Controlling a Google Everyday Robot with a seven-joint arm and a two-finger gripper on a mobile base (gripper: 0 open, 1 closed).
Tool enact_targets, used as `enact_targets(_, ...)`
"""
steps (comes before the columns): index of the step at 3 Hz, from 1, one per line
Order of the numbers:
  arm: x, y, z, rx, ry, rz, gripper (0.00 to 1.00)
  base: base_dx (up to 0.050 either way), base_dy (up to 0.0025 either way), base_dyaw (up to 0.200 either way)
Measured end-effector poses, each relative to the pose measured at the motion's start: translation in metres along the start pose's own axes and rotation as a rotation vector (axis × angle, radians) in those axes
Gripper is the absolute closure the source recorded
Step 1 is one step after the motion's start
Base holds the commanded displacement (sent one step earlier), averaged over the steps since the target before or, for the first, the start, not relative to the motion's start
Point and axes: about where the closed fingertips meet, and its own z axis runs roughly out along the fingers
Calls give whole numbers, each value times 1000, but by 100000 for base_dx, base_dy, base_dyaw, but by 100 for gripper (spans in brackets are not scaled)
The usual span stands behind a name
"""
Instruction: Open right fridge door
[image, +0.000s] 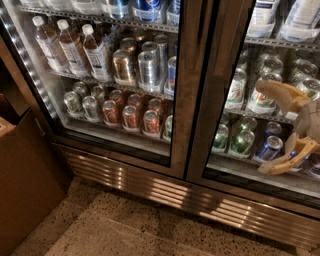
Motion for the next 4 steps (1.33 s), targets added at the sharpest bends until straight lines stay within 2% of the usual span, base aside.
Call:
enact_targets(1, -14, -1, -1, 2, -8, -18, 0, 0, 0, 0)
enact_targets(2, -43, 1, -3, 8, -13, -66, 0, 0, 0, 0)
enact_targets(4, -83, 6, -5, 20, -4, -147, 0, 0, 0, 0)
